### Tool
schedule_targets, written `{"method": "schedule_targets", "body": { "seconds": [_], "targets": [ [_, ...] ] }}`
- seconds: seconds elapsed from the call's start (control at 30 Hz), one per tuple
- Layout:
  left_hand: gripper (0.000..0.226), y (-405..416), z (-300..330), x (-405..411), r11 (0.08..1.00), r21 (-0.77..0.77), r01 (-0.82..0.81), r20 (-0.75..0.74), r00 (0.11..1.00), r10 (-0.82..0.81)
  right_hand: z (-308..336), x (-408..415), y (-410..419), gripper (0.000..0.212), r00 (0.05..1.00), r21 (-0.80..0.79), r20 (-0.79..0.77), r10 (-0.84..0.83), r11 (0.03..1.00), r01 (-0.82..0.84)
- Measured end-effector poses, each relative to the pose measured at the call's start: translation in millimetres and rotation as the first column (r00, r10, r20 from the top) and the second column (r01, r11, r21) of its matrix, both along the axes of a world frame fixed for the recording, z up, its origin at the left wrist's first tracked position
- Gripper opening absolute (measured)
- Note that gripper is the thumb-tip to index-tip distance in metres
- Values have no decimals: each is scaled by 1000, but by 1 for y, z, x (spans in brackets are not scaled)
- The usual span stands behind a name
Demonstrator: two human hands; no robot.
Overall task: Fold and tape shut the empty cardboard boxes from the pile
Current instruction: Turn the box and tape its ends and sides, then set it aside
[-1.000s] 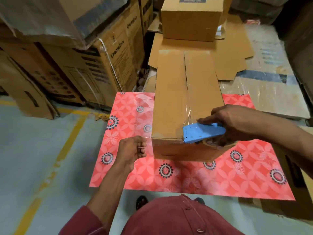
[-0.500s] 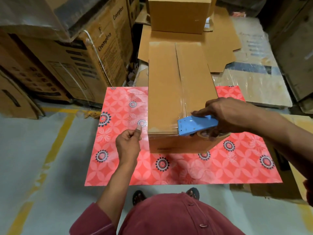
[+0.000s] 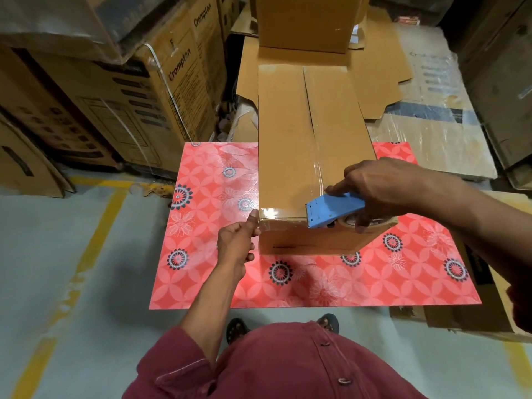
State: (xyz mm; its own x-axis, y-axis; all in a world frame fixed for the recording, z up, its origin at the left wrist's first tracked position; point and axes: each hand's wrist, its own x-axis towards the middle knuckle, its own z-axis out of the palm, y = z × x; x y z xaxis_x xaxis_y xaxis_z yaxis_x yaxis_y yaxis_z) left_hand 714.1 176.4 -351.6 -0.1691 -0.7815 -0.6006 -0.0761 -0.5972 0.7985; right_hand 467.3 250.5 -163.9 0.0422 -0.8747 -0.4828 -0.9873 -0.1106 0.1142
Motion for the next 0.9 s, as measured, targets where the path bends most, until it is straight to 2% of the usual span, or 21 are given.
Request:
{"method": "schedule_targets", "body": {
  "seconds": [0.07,0.13,0.2,0.23,0.27,0.3,0.37,0.43,0.47,0.53,0.6,0.67,0.77,0.9],
  "targets": [
    [70,-1,0,1,998,-7,57,89,994,-56,1,3,-3,80,999,17,-38,29,999,-29],
    [86,-5,-5,6,988,-50,146,267,955,-128,4,6,-5,77,997,38,-61,52,998,-50],
    [73,-7,-1,11,948,-279,155,350,935,-50,6,8,-5,74,995,51,-83,60,997,-55],
    [63,-7,6,11,880,-444,167,363,932,7,6,10,-3,74,992,53,-97,77,996,-72],
    [53,-6,15,11,768,-608,204,366,930,43,5,11,-2,73,989,44,-104,104,994,-100],
    [46,-4,26,7,614,-744,265,367,929,43,4,13,-1,72,986,26,-109,126,992,-124],
    [43,1,39,-5,264,-872,414,417,908,-44,6,18,0,73,984,10,-105,141,990,-141],
    [56,1,35,-18,-17,-810,587,583,801,-137,12,25,0,70,987,46,-69,148,988,-145],
    [64,-1,27,-23,-118,-730,673,683,715,-148,13,29,0,58,985,63,-52,166,985,-163],
    [79,-6,10,-24,-253,-566,784,822,561,-100,13,33,2,32,974,71,-72,216,975,-211],
    [84,-11,0,-20,-325,-496,806,860,507,-55,11,33,5,26,969,69,-109,221,974,-214],
    [83,-13,-1,-17,-352,-515,781,844,535,-48,14,32,4,26,980,78,-101,170,984,-162],
    [83,-12,0,-17,-346,-575,741,802,594,-62,17,28,4,33,990,104,-77,120,988,-112],
    [84,-12,-2,-17,-306,-592,746,797,599,-82,23,12,14,42,991,152,-107,75,987,-59]
  ]
}}
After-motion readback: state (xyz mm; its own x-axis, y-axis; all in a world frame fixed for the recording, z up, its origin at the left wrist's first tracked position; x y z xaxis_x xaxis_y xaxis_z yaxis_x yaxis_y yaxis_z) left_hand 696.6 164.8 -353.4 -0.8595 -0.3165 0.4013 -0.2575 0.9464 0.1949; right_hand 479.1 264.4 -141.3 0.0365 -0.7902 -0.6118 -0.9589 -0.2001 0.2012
